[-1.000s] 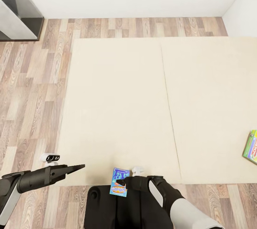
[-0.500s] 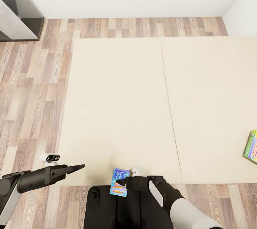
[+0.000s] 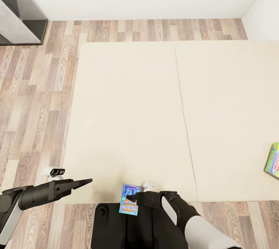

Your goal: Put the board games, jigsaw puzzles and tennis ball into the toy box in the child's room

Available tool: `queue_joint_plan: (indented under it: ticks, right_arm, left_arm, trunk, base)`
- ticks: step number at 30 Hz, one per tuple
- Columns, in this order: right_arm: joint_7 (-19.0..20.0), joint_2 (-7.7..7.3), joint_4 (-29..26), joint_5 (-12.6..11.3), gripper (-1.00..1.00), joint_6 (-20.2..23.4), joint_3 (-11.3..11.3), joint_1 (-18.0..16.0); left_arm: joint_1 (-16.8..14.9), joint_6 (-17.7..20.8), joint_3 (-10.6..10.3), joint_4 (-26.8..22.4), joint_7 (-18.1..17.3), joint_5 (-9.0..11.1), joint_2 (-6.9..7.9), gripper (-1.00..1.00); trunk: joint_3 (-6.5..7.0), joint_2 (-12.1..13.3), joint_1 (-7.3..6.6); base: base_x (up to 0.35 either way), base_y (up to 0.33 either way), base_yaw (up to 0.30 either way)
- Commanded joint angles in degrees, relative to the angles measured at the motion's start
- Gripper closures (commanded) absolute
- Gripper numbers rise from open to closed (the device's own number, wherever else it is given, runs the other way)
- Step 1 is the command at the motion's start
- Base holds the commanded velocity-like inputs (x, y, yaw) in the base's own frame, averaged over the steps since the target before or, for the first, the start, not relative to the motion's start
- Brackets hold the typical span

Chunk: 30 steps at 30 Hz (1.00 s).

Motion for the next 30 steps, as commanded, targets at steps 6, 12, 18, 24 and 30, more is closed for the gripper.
queue_joint_plan:
  ticks: [6,12,18,24,30]
  right_arm:
    - [-0.08,0.0,-0.05,-0.55,-1.0,0.45,0.13,-0.02]
    - [-0.08,0.0,-0.05,-0.55,-1.0,0.45,0.15,-0.02]
    - [-0.08,0.0,-0.05,-0.55,-1.0,0.45,0.14,-0.02]
    - [-0.08,0.0,-0.05,-0.55,-1.0,0.45,0.14,-0.02]
    - [-0.08,0.0,-0.05,-0.53,-1.0,0.5,0.14,-0.02]
  left_arm:
    - [0.0,0.56,0.0,-0.02,-0.21,-0.02,0.02,-1.0]
    - [0.0,0.58,0.0,-0.02,-0.21,-0.02,0.02,-1.0]
    - [0.0,0.56,0.0,-0.02,-0.21,-0.02,0.02,-1.0]
    - [0.0,0.55,0.0,-0.02,-0.21,-0.02,0.02,-1.0]
    - [0.0,0.55,0.0,-0.02,-0.21,-0.02,0.02,-1.0]
  trunk:
    - [-0.06,-0.09,0.04]
    - [-0.06,-0.09,0.04]
    - [-0.06,-0.09,0.04]
    - [-0.06,-0.09,0.04]
    - [-0.06,-0.09,0.04]
  base:
    - [0.016,0.0,0.0]
    - [0.001,0.016,0.0]
    - [0.0,0.061,0.0]
    - [0.0,0.004,0.0]
    - [0.0,0.0,0.0]
